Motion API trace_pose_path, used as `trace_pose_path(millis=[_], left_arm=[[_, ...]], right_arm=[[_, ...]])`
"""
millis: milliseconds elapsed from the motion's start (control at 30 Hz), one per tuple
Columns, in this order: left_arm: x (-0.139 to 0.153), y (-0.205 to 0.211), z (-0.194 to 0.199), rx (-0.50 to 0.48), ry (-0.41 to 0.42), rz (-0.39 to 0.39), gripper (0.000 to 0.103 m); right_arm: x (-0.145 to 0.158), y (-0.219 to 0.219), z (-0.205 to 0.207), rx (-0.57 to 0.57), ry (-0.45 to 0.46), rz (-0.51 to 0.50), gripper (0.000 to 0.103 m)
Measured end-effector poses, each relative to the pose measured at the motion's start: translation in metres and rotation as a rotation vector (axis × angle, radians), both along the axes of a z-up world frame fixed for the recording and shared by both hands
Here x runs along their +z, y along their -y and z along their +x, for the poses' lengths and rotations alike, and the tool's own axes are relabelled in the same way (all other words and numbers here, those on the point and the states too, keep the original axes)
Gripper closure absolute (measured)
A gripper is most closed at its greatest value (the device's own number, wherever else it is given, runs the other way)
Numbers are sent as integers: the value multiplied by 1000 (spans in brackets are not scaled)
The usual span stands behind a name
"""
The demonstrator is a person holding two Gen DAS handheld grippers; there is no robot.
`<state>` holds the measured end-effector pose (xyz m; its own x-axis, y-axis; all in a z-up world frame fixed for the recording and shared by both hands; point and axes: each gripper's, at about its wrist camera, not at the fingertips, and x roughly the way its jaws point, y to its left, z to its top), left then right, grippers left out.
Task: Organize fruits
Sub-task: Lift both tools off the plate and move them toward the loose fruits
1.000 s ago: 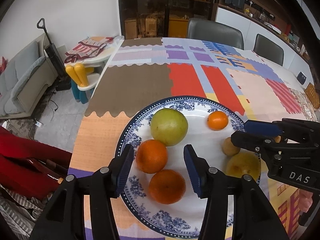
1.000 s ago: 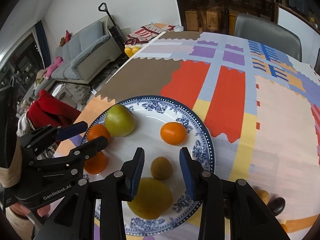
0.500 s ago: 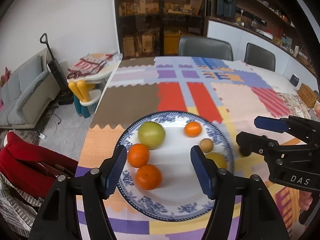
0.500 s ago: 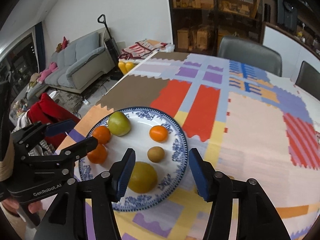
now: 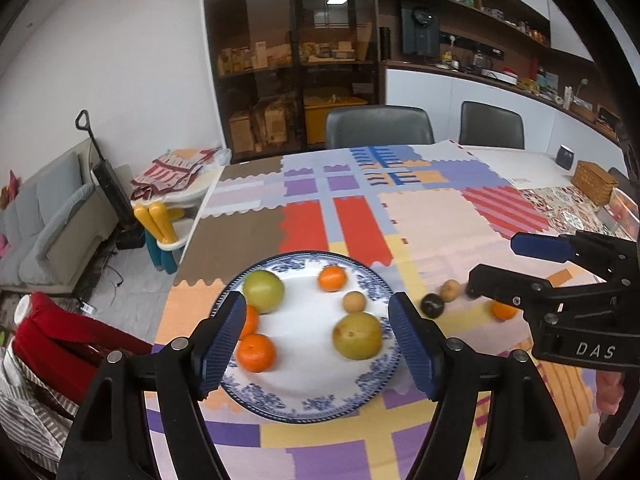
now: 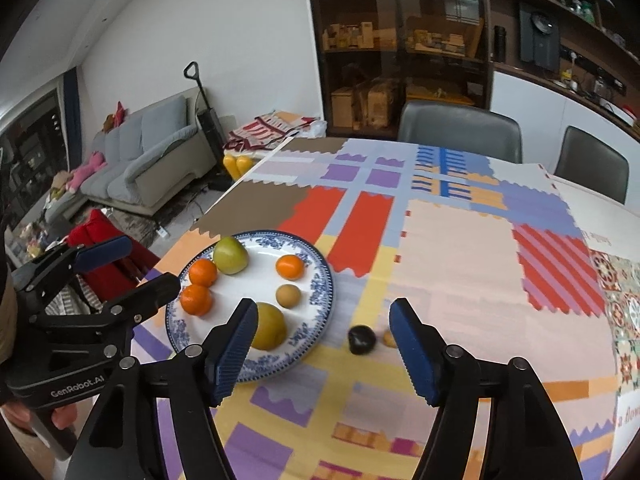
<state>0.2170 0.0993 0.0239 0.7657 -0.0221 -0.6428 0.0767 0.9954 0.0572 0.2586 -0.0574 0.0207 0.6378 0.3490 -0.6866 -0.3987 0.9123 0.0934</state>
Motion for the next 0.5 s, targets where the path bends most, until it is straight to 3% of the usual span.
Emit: trace_pose_path(millis=[500], left_arm=[[-17, 55, 7, -108, -47, 21, 27]], right_arm=[[-9, 62, -13, -134, -11, -8, 34]])
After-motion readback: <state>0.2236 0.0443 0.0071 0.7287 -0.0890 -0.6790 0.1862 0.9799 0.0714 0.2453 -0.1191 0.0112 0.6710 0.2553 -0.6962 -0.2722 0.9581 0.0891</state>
